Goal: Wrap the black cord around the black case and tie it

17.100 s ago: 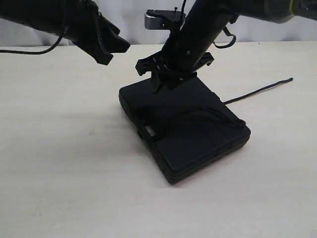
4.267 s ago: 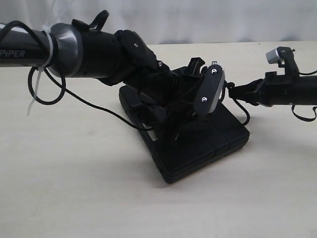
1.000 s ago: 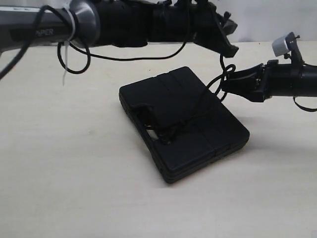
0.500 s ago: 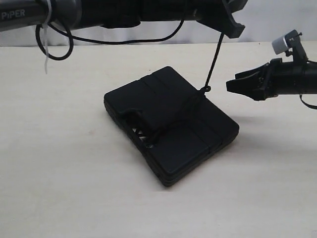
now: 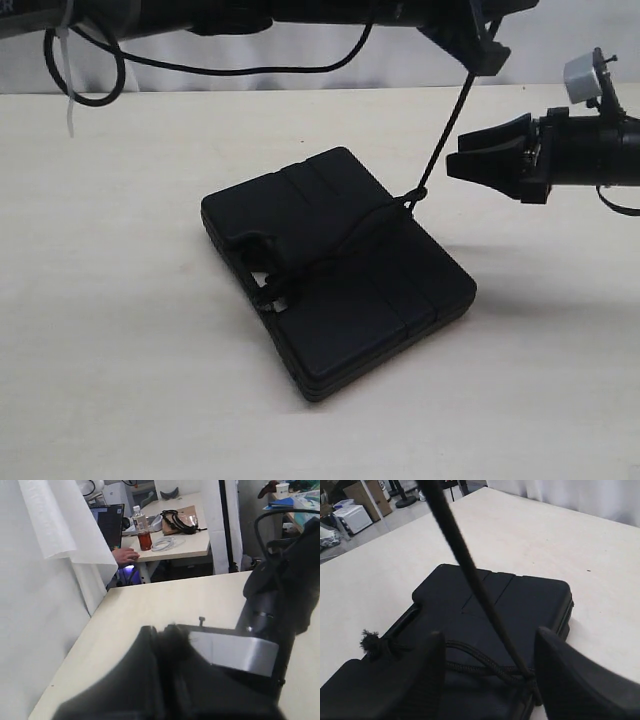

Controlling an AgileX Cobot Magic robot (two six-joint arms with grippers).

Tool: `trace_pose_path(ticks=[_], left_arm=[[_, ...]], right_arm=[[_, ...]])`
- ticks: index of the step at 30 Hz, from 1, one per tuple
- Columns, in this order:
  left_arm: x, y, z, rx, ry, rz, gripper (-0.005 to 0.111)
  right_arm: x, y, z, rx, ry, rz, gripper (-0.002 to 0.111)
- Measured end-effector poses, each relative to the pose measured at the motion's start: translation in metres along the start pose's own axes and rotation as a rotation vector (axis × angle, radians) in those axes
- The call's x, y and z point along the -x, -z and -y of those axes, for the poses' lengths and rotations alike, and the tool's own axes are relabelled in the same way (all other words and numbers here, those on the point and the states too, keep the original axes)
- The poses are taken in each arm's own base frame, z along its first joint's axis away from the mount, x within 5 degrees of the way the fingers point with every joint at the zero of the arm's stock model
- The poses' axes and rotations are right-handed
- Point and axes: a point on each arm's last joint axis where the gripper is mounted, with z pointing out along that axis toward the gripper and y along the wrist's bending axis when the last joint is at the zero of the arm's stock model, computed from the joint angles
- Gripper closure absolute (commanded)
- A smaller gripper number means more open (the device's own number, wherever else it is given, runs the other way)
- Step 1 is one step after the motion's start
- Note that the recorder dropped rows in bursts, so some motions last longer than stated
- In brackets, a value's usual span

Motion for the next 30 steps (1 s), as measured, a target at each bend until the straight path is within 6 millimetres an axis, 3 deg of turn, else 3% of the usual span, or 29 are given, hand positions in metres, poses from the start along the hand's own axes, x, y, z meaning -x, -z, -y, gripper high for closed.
trace_pose_path(ticks=[4, 7, 8, 10, 14, 18, 21, 26, 28, 30], left_arm=[[0.001, 0.002, 0.007, -0.078, -0.049, -0.015, 0.107], [0.001, 0.002, 0.008, -0.089, -0.051, -0.015, 0.107], [0.001, 0.002, 0.009, -0.1, -0.05, -0.015, 0.107], [0.0, 0.002, 0.013, -0.136, -0.049, -0.027, 0.107], [-0.004, 0.004, 0.016, -0.179, -0.091, -0.079, 0.107], [-0.011, 0.006, 0.02, -0.224, -0.129, -0.162, 0.106], [-0.018, 0.008, 0.021, -0.242, -0.143, -0.238, 0.095], [-0.029, 0.012, 0.02, -0.254, -0.162, -0.371, 0.058], [-0.033, 0.014, 0.021, -0.264, -0.159, -0.42, 0.049], [-0.039, 0.017, 0.021, -0.28, -0.156, -0.494, 0.047]], right_arm=[[0.002, -0.004, -0.002, 0.009, 0.001, 0.012, 0.057], [0.001, -0.028, -0.008, 0.035, -0.012, 0.007, 0.057], [0.001, -0.039, -0.009, -0.005, -0.018, -0.015, 0.06], [-0.004, -0.054, -0.004, -0.127, -0.022, -0.088, 0.076], [-0.008, -0.057, 0.002, -0.215, -0.024, -0.139, 0.104], [-0.005, -0.054, 0.002, -0.243, -0.014, -0.143, 0.104], [-0.001, -0.052, 0.001, -0.253, 0.0, -0.142, 0.104], [0.002, -0.05, 0.001, -0.284, 0.015, -0.156, 0.104], [0.002, -0.048, 0.004, -0.319, 0.01, -0.17, 0.104], [0.001, -0.045, 0.008, -0.377, -0.009, -0.193, 0.104]])
